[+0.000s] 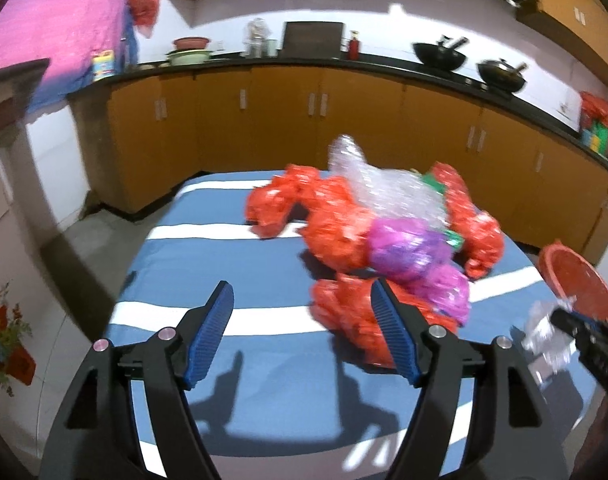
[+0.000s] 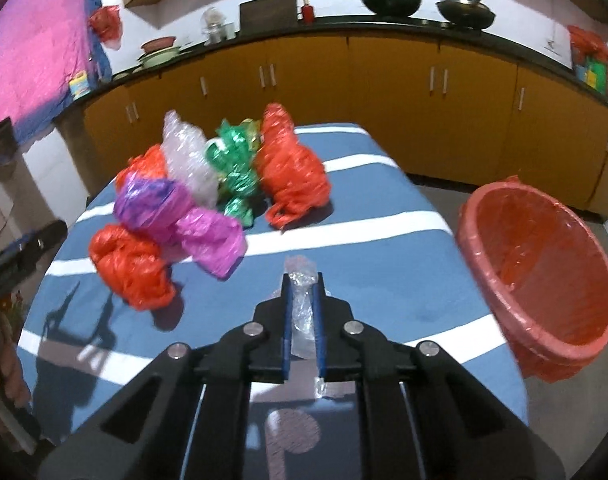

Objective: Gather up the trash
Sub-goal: 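Grasp the red bag with the left tool while the right tool grasps a small clear bag, then carry both bags to the wastebasket and open both tools to drop them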

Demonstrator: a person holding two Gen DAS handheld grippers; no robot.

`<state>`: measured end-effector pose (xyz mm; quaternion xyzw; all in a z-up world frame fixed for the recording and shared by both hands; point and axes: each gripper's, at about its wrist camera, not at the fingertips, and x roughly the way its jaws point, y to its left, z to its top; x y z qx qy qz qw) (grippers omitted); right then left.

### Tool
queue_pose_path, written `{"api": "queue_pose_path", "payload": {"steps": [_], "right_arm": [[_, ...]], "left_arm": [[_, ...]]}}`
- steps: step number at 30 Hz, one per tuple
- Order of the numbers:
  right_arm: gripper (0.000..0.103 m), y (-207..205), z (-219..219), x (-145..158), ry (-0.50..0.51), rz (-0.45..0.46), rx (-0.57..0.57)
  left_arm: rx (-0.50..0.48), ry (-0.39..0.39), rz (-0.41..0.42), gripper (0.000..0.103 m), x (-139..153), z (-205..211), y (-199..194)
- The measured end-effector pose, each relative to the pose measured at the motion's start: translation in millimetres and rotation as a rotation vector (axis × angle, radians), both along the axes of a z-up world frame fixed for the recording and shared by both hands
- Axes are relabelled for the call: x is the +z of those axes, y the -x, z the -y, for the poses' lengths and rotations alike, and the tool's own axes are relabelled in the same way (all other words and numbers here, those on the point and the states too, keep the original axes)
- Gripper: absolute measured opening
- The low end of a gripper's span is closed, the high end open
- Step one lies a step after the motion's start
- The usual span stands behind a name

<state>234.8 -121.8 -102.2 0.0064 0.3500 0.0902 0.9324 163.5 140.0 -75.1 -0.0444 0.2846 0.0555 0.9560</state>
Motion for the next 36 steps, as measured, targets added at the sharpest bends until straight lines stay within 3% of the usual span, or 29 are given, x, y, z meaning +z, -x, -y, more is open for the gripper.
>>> {"api": "queue_pose_path", "payload": {"steps": [6,13,22,24,29,36], "right_arm": [[0.01,1,4,2,0.005,-0.001,-0.01],[0.01,2,5,5,0.0,0.003,-0.011],[0.01,2,6,6,-0.006,0.001,-0.013],[0.01,2,7,7,-0.006,0.002,-0.014],[0.01,3,8,8,-0.007,0.005,-0.018],[0.01,6,9,14,-0.015,0.017,-0.022]], "left_arm": [[-0.071,-0.04,-0.045,0.07,-11,26,-12],[-0.077,-0.015,-0.099,0.06,-22,25,-22],[-0.077,0.035,-0.129,0.043,-27,20,-28],[-0.082,0.041,-0.132,0.032,-27,19,-28],[-0.078,0.044,-0.133,0.016,-27,16,-26],[-0.04,0.038,-0.114,0.015,-19,-6,-11]]}}
